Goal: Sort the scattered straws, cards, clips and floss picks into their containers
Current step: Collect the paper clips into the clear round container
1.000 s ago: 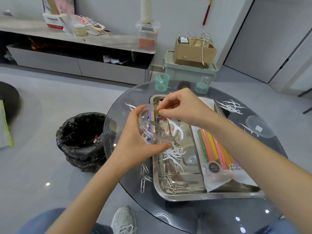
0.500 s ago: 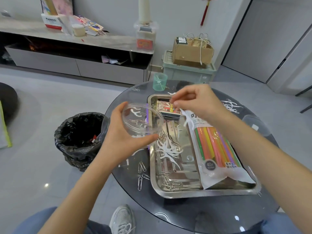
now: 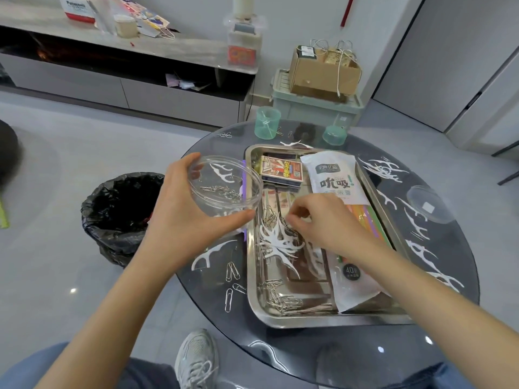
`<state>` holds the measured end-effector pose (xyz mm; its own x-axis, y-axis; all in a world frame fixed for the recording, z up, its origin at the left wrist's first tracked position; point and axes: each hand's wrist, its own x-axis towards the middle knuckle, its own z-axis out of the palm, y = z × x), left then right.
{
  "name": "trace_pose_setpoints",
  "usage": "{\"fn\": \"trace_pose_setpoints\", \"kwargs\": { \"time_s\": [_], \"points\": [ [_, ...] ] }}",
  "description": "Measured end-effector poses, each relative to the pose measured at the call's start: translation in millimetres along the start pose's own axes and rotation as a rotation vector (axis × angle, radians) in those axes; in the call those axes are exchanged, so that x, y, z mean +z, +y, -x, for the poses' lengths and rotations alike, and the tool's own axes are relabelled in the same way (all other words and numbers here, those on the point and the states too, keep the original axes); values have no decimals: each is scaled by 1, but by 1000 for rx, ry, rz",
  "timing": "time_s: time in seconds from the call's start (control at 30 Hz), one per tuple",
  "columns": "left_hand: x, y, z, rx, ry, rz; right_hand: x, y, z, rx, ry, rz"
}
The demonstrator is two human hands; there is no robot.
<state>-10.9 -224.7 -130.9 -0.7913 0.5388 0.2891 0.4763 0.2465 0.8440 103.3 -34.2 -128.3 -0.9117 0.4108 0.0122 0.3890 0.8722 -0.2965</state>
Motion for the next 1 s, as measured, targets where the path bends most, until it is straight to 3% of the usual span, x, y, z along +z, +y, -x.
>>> {"fn": "trace_pose_setpoints", "kwargs": {
  "time_s": [0.13, 0.23, 0.4, 0.63, 0.8, 1.0],
  "points": [
    [-1, 5, -3, 12, -1, 11, 2, -21, 16, -59, -260, 52],
    [-1, 8, -4, 32, -7, 14, 4, -24, 29, -59, -407, -58],
    [2, 8, -1, 36, -35, 8, 3, -13, 10, -62, -141, 13],
    [-1, 6, 0, 12, -30, 5, 9, -10, 20, -137, -315, -22],
    [-2, 6, 2, 13, -44, -7, 4, -7, -5, -103, -107, -10],
    [-6, 3, 2, 0, -35, -4, 9, -16, -47, -131, -319, 102]
  ]
}}
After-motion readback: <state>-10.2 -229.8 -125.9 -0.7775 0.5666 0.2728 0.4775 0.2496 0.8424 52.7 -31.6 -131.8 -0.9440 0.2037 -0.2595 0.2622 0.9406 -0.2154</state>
